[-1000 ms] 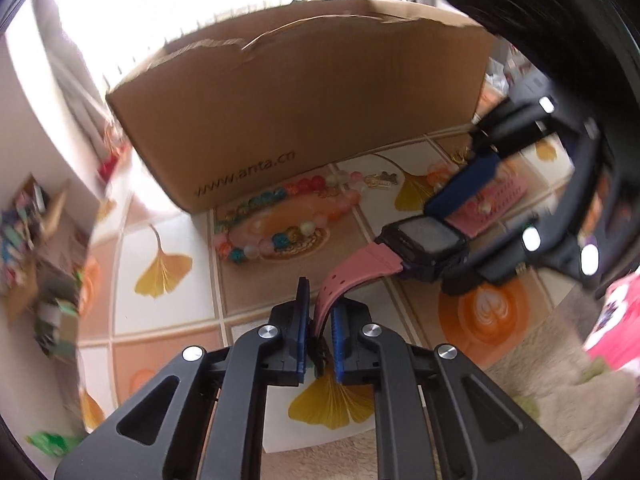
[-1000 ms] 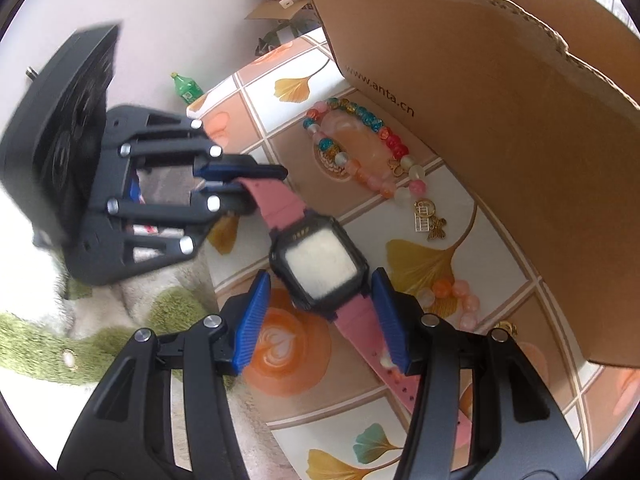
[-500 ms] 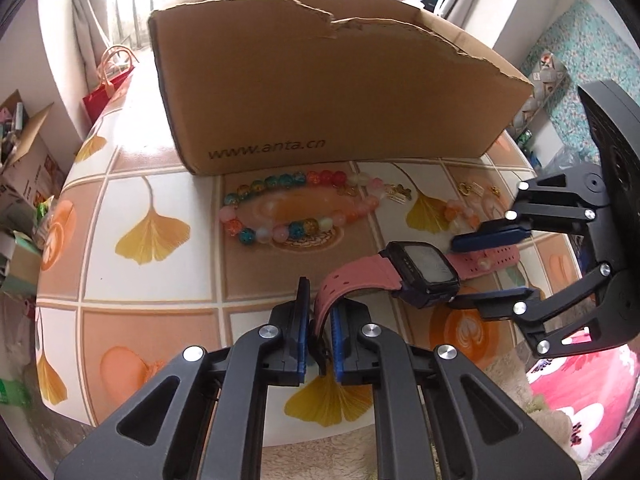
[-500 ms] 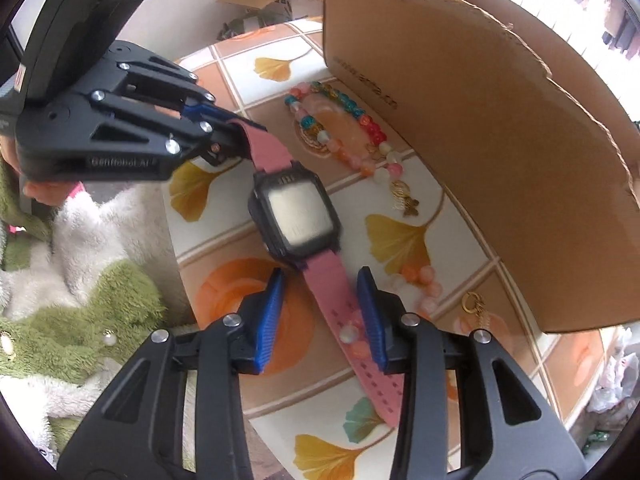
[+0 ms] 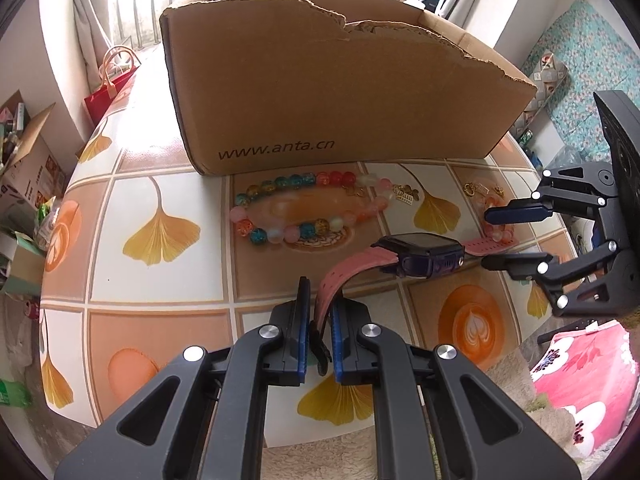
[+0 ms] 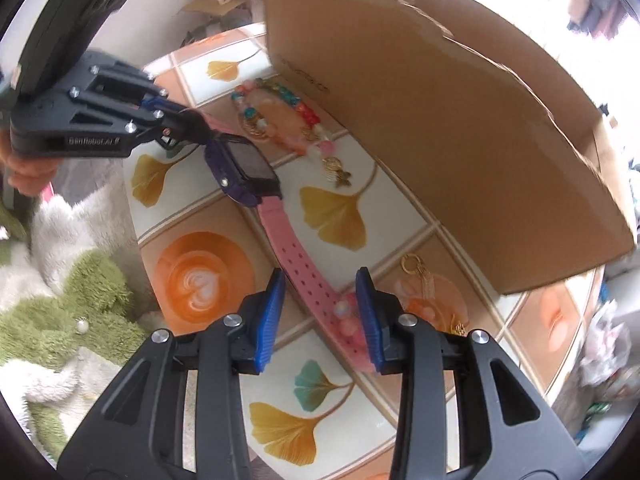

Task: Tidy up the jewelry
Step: 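Lift the pink watch off the table with both grippers, then carry the watch over the cardboard box, lower it in, open both grippers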

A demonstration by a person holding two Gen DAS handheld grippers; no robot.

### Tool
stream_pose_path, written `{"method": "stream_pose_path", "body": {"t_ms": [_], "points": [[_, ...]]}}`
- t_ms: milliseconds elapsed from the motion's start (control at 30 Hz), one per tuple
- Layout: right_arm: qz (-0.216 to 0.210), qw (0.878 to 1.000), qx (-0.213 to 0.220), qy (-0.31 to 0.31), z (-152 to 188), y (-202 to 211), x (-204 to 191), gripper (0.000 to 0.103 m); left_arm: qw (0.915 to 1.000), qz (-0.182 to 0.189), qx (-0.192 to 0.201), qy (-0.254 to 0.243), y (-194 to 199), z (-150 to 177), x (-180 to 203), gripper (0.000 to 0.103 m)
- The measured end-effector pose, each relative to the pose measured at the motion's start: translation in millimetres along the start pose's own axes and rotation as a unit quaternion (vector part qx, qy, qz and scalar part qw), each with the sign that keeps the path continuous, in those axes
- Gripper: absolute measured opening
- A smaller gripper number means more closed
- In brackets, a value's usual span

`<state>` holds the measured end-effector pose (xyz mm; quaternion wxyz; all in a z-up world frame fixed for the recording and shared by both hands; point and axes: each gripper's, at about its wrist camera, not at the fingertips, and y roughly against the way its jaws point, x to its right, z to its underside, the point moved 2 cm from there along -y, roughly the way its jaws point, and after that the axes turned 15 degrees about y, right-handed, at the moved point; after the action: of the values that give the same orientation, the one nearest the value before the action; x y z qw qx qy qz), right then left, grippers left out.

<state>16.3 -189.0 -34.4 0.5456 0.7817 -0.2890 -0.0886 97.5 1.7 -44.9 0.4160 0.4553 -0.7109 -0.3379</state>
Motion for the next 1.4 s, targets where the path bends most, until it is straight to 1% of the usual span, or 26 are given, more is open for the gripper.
{"method": "stream_pose_path", "body": {"t_ms": [233,267,300,333,400,500,567,800,900,1000,1133,1233,1333,1400], "points": [[0.034,0.998,0.005,0.047,-23.1,-10.5,-14.7,0.034,1.0000,-0.007,-0.005,0.002,-3.3,-2.4,5.4,0.010],[0.037,0.998,0.004,0.049,-25.3,-12.3,-15.6,0.030,1.0000,-0.006,-0.006,0.003,-3.8,-2.8,5.7,0.010],[0.039,0.998,0.004,0.049,-26.8,-13.8,-16.3,0.023,0.9999,-0.006,-0.007,0.005,-3.9,-3.3,5.6,0.010],[0.039,0.998,0.004,0.046,-28.0,-14.6,-16.5,0.020,0.9999,-0.005,-0.008,0.006,-3.6,-3.4,5.6,0.010],[0.040,0.998,0.003,0.039,-30.0,-14.9,-16.5,0.007,0.9999,-0.005,-0.009,0.007,-3.3,-3.7,5.5,0.010],[0.036,0.999,0.010,0.014,-29.8,-13.2,-12.1,0.004,0.9999,-0.005,-0.012,0.009,-3.3,-4.6,5.8,0.010],[0.024,1.000,0.017,-0.006,-28.4,-10.7,-8.7,0.002,0.9998,-0.006,-0.015,0.010,-3.6,-5.7,6.1,0.010],[0.011,0.998,0.033,-0.044,-27.7,-7.3,-2.1,0.002,0.9995,-0.007,-0.025,0.016,-2.5,-6.9,6.2,0.010],[0.012,0.997,0.042,-0.056,-26.5,-1.5,-0.1,0.002,0.9997,-0.009,-0.019,0.014,2.5,-5.5,8.2,0.010],[0.019,0.996,0.059,-0.065,-28.5,9.1,-1.4,0.002,0.9999,-0.014,0.005,0.006,17.0,-4.8,12.9,0.009],[0.039,0.993,0.085,-0.071,-31.6,30.6,-5.1,0.002,0.9991,-0.018,0.039,-0.005,40.2,-4.0,20.5,0.008],[0.063,0.988,0.115,-0.079,-36.6,58.0,-6.0,0.002,0.9971,-0.018,0.072,-0.018,67.2,-7.4,27.9,0.008],[0.091,0.982,0.146,-0.077,-48.1,89.9,-2.3,0.002,0.9926,-0.019,0.114,-0.035,96.4,-19.5,34.7,0.008],[0.110,0.978,0.163,-0.070,-57.4,109.5,2.8,0.002,0.9871,-0.017,0.152,-0.049,120.4,-37.9,40.0,0.008]]}}
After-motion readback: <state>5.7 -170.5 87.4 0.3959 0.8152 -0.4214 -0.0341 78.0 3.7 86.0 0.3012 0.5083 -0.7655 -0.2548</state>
